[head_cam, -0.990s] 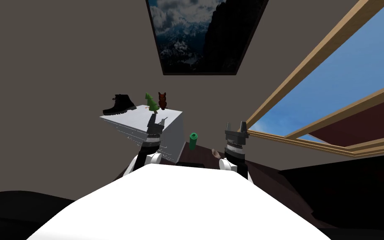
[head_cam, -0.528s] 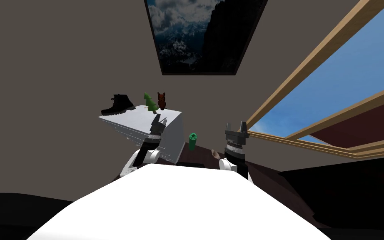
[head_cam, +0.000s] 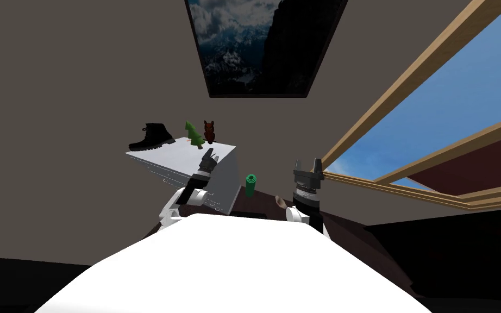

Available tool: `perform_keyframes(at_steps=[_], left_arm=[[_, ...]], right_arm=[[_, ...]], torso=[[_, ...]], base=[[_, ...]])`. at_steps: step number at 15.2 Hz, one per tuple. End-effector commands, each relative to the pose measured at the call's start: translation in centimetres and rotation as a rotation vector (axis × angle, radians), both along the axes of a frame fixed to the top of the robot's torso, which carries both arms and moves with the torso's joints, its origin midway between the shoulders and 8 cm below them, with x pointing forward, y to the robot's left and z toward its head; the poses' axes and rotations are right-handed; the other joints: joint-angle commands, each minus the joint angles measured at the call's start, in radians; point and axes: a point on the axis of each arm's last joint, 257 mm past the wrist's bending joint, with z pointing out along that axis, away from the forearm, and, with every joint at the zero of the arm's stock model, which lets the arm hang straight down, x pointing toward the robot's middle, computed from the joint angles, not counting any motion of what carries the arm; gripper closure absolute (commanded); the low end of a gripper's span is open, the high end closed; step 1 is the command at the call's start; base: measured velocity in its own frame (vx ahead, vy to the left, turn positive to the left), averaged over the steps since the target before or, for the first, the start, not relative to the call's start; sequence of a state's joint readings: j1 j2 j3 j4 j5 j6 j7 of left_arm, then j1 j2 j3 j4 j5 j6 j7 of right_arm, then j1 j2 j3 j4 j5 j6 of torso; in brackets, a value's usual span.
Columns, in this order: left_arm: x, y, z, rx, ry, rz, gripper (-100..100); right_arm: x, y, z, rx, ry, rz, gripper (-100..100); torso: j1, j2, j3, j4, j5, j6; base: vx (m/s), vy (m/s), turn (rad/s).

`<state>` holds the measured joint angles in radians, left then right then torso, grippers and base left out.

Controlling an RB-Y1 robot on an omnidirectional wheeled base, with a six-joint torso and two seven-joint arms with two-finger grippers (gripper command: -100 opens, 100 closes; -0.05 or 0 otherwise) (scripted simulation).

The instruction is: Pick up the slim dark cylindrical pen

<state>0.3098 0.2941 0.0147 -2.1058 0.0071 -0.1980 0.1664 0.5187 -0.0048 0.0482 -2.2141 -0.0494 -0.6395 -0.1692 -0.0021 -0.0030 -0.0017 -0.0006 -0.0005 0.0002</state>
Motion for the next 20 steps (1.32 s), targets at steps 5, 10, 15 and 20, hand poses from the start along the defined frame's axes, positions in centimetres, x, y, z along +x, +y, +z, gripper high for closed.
perform_keyframes(at_steps=[5, 10, 15, 20], left_arm=[[3.9, 2.9, -1.5, 0.028, 0.109, 0.023, -100], [6.9, 6.1, -2.5, 0.041, 0.201, 0.067, -100], [8.5, 8.2, -3.3, 0.04, 0.267, 0.106, -100], [9.8, 10.5, -3.9, 0.034, 0.329, 0.148, -100]], right_arm=[[0.0, 0.0, 0.0, 0.0, 0.0, 0.0, 0], [0.0, 0.0, 0.0, 0.0, 0.0, 0.0, 0], [0.0, 0.0, 0.0, 0.0, 0.0, 0.0, 0], [0.0, 0.0, 0.0, 0.0, 0.0, 0.0, 0]], torso=[[0.0, 0.0, 0.0, 0.0, 0.0, 0.0], [-0.001, 0.0, 0.0, 0.0, 0.0, 0.0], [0.0, 0.001, 0.001, 0.0, 0.0, 0.0], [0.0, 0.0, 0.0, 0.0, 0.0, 0.0]], base=[[0.029, -0.037, 0.009], [0.037, -0.048, 0.012], [0.023, -0.032, 0.009], [0.027, -0.033, 0.009]])
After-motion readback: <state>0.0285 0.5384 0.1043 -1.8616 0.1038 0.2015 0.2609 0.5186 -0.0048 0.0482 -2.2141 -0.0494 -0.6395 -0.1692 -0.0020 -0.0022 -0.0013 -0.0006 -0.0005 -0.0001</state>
